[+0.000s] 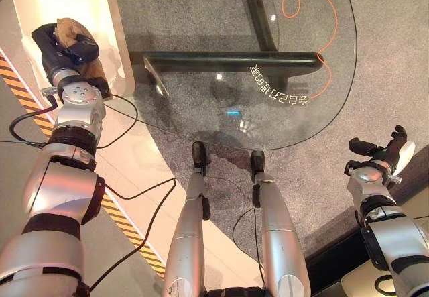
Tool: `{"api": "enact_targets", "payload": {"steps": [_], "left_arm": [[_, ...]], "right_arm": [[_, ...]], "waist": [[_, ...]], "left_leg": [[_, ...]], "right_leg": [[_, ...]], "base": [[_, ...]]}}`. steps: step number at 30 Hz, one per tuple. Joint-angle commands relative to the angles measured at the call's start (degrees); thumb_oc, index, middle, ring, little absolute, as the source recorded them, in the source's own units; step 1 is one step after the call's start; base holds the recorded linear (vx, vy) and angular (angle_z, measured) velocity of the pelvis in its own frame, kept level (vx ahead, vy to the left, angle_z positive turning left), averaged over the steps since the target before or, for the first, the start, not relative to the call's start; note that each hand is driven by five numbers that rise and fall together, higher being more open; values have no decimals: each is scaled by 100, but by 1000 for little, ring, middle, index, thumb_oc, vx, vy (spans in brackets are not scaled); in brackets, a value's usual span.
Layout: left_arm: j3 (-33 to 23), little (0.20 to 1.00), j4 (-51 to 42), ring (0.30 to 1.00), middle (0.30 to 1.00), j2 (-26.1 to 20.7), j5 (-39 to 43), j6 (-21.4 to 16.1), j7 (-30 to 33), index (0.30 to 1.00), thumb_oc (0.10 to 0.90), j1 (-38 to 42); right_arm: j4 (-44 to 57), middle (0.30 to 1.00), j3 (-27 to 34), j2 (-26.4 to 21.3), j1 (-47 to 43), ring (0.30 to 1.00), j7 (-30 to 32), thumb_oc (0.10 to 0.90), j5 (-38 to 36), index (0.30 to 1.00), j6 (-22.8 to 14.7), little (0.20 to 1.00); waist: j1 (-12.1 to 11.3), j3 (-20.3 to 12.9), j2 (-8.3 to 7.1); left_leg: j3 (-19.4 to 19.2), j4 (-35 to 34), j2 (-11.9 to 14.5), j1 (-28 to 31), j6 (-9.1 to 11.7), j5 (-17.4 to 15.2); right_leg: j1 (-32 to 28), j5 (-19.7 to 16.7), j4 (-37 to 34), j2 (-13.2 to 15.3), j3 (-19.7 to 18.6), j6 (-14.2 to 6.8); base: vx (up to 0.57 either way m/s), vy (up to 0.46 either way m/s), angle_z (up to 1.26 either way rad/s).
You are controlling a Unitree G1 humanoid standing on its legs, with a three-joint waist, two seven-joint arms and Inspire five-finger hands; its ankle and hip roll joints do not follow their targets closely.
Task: Wipe the table with a cloth and put it in the basket.
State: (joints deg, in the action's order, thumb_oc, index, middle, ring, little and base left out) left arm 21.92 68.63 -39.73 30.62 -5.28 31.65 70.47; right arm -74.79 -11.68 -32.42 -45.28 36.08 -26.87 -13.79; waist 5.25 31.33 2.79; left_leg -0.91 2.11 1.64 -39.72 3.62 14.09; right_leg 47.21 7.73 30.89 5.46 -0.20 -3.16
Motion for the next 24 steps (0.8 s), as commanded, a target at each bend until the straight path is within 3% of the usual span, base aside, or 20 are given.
{"api": "enact_targets", "payload": {"steps": [1,4,7,10,11,12,24], "left_arm": [[72,370,166,446,446,-605,-170,-161,91,446,270,773],[96,389,196,462,462,-609,-153,-131,60,462,289,808],[105,496,207,554,554,-614,-114,-128,80,554,396,804],[107,527,230,580,580,-615,-121,-151,92,580,427,818],[111,779,229,796,796,-619,-122,-143,103,796,679,809],[112,900,230,900,900,-619,-105,-136,112,900,800,809],[78,900,258,900,900,-618,-40,-177,160,900,800,800]], "right_arm": [[-19,900,-59,-601,42,900,167,800,78,900,-131,900],[-22,900,-76,-589,26,900,166,800,83,900,-150,900],[-24,900,-78,-597,36,900,162,800,86,900,-180,900],[-21,900,-92,-597,26,900,163,800,92,900,-176,900],[-19,900,-90,-597,37,900,159,800,89,900,-179,900],[-16,900,-93,-587,56,900,167,800,74,900,-188,900],[-39,900,-116,-591,9,900,138,800,59,900,-168,900]], "waist": [[54,-154,-87],[61,-154,-99],[67,-154,-98],[72,-154,-102],[71,-154,-101],[70,-154,-103],[65,-154,-90]], "left_leg": [[186,972,38,52,115,-1180],[190,964,44,44,118,-1172],[191,977,51,21,116,-1168],[195,987,50,3,115,-1167],[199,994,46,-2,113,-1167],[198,1000,47,-3,114,-1163],[200,979,41,-2,108,-1155]], "right_leg": [[-468,-973,-1641,117,-5,-313],[-458,-980,-1644,107,-5,-313],[-419,-984,-1617,101,-11,-312],[-403,-984,-1611,97,-14,-306],[-398,-984,-1603,94,-15,-305],[-396,-986,-1599,96,-13,-303],[-390,-1003,-1618,100,-14,-307]], "base": [[0,0,0],[0,0,0],[0,0,0],[0,0,0],[0,0,0],[0,0,0],[0,0,0]]}}
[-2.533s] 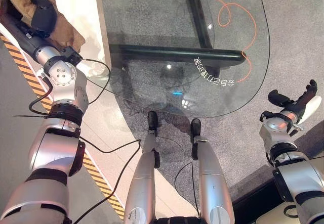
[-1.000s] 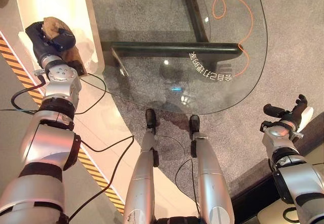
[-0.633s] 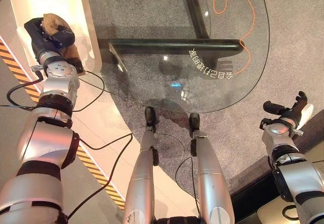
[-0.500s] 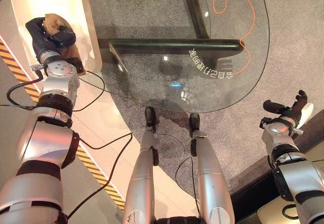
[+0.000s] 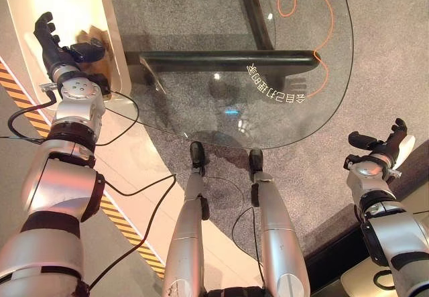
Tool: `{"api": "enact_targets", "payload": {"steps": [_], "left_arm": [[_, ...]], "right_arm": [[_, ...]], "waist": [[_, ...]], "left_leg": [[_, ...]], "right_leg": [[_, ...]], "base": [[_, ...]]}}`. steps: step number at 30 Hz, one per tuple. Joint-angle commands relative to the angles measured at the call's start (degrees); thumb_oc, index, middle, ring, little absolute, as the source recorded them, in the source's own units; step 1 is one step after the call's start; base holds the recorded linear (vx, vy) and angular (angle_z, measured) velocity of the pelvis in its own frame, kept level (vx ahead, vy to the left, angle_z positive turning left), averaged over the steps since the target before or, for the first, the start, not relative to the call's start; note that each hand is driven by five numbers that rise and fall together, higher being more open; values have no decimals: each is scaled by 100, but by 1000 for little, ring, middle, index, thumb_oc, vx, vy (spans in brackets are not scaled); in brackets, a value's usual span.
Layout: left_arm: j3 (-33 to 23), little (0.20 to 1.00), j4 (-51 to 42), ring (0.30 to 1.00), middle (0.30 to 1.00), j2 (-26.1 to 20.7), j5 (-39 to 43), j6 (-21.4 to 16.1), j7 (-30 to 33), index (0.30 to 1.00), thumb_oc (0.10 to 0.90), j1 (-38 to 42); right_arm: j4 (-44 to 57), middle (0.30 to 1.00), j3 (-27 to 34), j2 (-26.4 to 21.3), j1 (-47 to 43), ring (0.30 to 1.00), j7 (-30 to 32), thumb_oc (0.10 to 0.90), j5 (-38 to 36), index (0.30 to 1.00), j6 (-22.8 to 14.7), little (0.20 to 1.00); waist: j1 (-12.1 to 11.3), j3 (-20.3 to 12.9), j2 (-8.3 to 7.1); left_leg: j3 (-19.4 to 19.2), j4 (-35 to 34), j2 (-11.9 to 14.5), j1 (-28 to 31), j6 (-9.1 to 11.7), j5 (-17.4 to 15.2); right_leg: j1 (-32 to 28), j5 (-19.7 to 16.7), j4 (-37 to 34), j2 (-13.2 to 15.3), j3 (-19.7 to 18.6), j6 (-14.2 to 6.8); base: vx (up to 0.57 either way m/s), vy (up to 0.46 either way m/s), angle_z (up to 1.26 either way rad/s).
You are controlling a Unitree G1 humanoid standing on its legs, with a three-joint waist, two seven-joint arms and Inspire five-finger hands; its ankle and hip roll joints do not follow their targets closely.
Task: Wipe the table with a cloth and put it in the basket.
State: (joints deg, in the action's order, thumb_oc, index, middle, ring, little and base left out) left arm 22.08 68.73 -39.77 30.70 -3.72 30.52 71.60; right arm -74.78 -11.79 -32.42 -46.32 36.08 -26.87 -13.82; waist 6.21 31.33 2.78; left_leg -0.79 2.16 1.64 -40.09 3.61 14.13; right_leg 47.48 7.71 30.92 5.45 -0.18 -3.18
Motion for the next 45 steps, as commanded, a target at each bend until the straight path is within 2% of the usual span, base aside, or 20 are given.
{"api": "enact_targets", "payload": {"steps": [1,11,19,25,29,33,37,41,45], "left_arm": [[54,900,248,900,900,-616,-43,-332,267,900,800,684],[6,900,231,900,900,-621,-6,-441,382,900,800,660],[-51,900,99,900,900,-662,-14,-822,535,900,800,637],[-28,900,-250,900,900,-777,7,-1180,571,900,800,680],[-150,900,-539,900,900,-990,217,-1443,542,900,800,646],[-278,900,-690,900,900,-1125,374,-1577,405,900,800,451],[-504,900,-867,900,900,-1310,490,-1665,84,900,800,38],[-1021,900,-879,900,900,-1399,623,-1614,-492,900,800,-862],[-1540,900,-817,900,900,-1280,608,-1472,-862,900,800,-1813]], "right_arm": [[-40,900,-107,-592,114,900,140,800,58,900,-165,900],[-49,900,-97,-576,139,900,106,800,46,900,-197,900],[-57,900,-86,-522,200,900,61,800,23,900,-252,900],[-113,900,5,-471,372,900,-3,800,31,900,-321,900],[-158,900,168,-432,593,900,-158,800,56,900,-374,900],[-203,900,269,-418,765,900,-228,800,97,900,-363,900],[-206,900,433,-342,1123,900,-360,800,113,900,-309,900],[-239,900,698,-254,1750,900,-603,800,131,900,-235,900],[-265,900,896,-235,2181,900,-861,800,175,900,-149,900]], "waist": [[-33,-153,-88],[-39,-153,-94],[-58,-153,-86],[-79,-153,-39],[-103,-155,2],[-137,-314,36],[-211,-629,21],[-323,-1054,5],[-372,-1379,-11]], "left_leg": [[190,971,42,39,108,-1160],[202,960,36,55,97,-1162],[194,946,46,152,95,-1163],[147,740,64,553,109,-1137],[108,446,82,1114,130,-1109],[77,156,95,1493,147,-1057],[76,-172,101,1919,161,-1032],[71,-638,104,2484,176,-928],[71,-715,120,2812,184,-986]], "right_leg": [[-417,-1001,-1620,101,-17,-307],[-436,-1000,-1626,97,-11,-302],[-531,-994,-1624,105,-11,-303],[-888,-994,-1704,124,-13,-337],[-1416,-1030,-1914,192,-14,-410],[-1780,-1071,-2142,251,6,-442],[-2246,-1093,-2430,296,24,-483],[-2893,-1127,-2827,362,107,-534],[-3336,-1157,-3093,394,189,-541]], "base": [[0,0,0],[0,0,0],[-17,-12,0],[-56,-45,0],[-48,-55,-1],[-8,-26,-4],[11,-65,-1],[29,-56,0],[42,-29,9]]}}
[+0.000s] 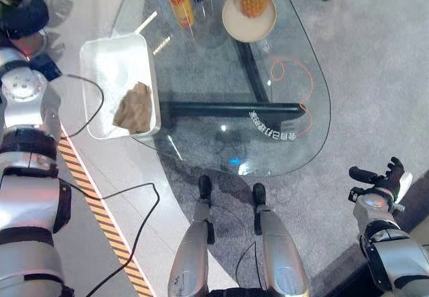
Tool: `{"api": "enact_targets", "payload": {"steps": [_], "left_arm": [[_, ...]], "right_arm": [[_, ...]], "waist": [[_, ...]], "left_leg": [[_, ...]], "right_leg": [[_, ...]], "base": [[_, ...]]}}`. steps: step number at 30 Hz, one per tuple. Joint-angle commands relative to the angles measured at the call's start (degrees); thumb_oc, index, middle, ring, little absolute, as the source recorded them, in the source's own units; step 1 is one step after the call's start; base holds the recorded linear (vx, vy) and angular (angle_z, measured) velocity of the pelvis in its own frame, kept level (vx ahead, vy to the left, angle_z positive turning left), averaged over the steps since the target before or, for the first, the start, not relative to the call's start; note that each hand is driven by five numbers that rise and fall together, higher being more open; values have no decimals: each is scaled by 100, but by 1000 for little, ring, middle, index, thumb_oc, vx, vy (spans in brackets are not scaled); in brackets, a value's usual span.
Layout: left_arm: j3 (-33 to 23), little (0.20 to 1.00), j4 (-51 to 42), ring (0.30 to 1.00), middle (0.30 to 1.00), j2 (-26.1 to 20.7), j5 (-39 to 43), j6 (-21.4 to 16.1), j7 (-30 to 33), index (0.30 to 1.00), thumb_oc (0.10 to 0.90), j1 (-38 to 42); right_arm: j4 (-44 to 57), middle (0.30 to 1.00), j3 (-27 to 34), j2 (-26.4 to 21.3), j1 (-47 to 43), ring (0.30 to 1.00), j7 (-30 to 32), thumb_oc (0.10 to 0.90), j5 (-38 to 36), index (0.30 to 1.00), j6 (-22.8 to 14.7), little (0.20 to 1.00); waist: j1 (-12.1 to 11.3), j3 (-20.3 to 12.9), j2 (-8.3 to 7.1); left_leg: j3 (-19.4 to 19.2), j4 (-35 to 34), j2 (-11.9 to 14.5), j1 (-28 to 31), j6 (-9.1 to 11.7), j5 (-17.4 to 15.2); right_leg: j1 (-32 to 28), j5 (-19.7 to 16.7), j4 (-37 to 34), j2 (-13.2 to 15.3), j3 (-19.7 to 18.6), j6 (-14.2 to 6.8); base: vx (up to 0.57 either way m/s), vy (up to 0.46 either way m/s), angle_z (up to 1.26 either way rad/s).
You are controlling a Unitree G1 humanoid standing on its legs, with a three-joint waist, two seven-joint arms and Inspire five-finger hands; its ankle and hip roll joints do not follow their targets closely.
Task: Wipe the table with a cloth and put it in the basket.
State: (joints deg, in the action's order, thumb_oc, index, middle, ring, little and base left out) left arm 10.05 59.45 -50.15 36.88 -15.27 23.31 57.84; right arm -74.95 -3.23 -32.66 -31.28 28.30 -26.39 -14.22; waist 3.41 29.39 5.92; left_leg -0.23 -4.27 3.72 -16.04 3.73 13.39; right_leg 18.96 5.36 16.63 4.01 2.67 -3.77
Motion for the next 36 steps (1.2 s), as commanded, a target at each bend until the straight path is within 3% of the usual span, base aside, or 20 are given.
{"api": "enact_targets", "payload": {"steps": [1,3,6,14,19,28,36], "left_arm": [[-520,900,112,900,900,-162,-17,-310,-247,900,800,-790],[-963,900,21,900,900,133,-158,-267,-499,900,800,-1711],[-1292,900,-19,900,900,463,-370,-154,-787,900,800,-2471],[-1556,900,818,900,900,1439,-1085,143,-1681,900,800,-4311],[-1452,900,1346,900,900,1870,-1473,294,-2011,900,800,-4634],[-819,900,1755,900,900,2723,-2582,1009,-2497,900,800,-5099],[-211,900,1743,900,900,2944,-3050,1210,-2659,900,800,-5141]], "right_arm": [[-244,900,104,-184,823,900,-206,800,152,900,-70,900],[-176,900,220,-54,1286,900,-604,800,184,900,-4,900],[-119,900,257,97,1611,900,-846,800,309,900,42,900],[-113,900,247,634,2421,900,-1264,800,907,900,319,900],[-266,900,139,863,2549,900,-1489,800,1116,900,592,900],[-660,900,-224,1149,2522,900,-2019,800,1857,900,1408,900],[-666,900,-684,1271,2485,900,-2338,800,2505,900,1670,900]], "waist": [[-121,-1269,-335],[-183,-1476,-364],[-239,-1686,-405],[-384,-2465,-477],[-393,-2627,-474],[-456,-2742,-456],[-418,-2756,-459]], "left_leg": [[17,-73,-83,494,171,-936],[39,-73,-71,663,155,-987],[76,-73,-74,780,150,-1003],[11,-73,20,1217,190,-1090],[-47,-73,46,1420,198,-1150],[-81,-73,86,1762,191,-1285],[-100,-73,114,1854,195,-1341]], "right_leg": [[-606,-926,-1721,545,-67,-487],[-860,-964,-1851,567,2,-516],[-1088,-1030,-2013,588,71,-553],[-1667,-979,-2163,628,300,-616],[-1892,-903,-2163,618,352,-592],[-2218,-798,-2163,629,472,-571],[-2301,-748,-2163,606,446,-555]], "base": [[54,-23,12],[57,-56,4],[59,-65,9],[103,-31,10],[75,11,3],[64,21,-2],[32,13,-1]]}}
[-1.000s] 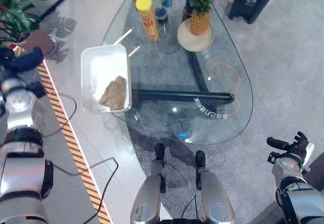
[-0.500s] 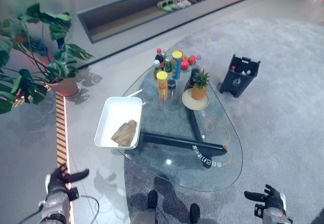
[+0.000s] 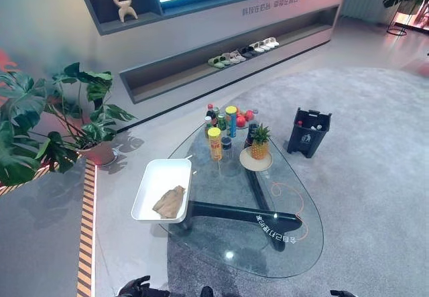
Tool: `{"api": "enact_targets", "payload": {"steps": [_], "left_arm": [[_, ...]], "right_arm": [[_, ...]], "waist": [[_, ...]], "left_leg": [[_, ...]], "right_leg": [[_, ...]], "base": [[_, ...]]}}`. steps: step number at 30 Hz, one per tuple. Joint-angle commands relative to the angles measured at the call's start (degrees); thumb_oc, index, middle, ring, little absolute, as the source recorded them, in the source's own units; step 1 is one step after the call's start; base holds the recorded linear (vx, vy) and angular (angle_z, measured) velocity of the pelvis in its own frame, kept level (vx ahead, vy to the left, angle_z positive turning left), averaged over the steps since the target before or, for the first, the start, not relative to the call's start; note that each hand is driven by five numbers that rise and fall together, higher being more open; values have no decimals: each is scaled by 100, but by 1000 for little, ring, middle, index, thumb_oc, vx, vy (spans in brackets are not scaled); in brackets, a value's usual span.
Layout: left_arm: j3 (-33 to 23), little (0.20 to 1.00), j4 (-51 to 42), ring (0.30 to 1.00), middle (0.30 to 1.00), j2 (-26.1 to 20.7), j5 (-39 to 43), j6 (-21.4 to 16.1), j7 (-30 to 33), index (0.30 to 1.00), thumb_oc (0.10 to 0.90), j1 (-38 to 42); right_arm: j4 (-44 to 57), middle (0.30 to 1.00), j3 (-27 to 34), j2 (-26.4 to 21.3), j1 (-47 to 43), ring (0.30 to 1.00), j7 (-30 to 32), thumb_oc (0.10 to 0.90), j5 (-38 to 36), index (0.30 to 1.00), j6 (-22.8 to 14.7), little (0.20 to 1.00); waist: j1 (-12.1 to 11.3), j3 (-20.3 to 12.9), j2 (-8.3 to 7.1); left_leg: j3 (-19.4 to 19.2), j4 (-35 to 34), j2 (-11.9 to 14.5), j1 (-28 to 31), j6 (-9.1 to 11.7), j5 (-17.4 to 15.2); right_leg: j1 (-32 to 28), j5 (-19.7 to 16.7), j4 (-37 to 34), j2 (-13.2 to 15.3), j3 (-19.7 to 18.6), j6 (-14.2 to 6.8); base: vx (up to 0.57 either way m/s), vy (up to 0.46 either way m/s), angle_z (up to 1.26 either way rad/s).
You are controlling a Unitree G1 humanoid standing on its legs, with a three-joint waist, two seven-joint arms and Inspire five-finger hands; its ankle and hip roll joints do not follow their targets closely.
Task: Wipe the table with a cloth and put it in the basket.
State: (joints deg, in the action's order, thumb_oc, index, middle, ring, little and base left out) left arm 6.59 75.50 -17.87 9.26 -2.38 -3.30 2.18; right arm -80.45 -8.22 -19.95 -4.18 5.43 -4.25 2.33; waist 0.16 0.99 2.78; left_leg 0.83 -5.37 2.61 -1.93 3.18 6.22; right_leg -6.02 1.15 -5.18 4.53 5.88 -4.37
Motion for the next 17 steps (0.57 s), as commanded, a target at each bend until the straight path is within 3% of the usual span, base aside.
{"api": "enact_targets", "payload": {"steps": [1,17], "left_arm": [[184,900,134,900,900,-261,-286,-55,2,900,800,429],[451,900,166,900,900,-36,-453,107,35,900,800,418]], "right_arm": [[-119,900,-222,23,-229,900,-70,800,326,900,22,900],[-39,900,-555,177,-283,900,-136,800,502,900,4,900]], "waist": [[-91,84,-143],[-59,152,-137]], "left_leg": [[-199,37,225,447,248,-626],[-268,37,300,459,289,-665]], "right_leg": [[195,-324,18,553,126,-492],[178,-256,18,567,174,-478]], "base": [[0,0,0],[0,0,0]]}}
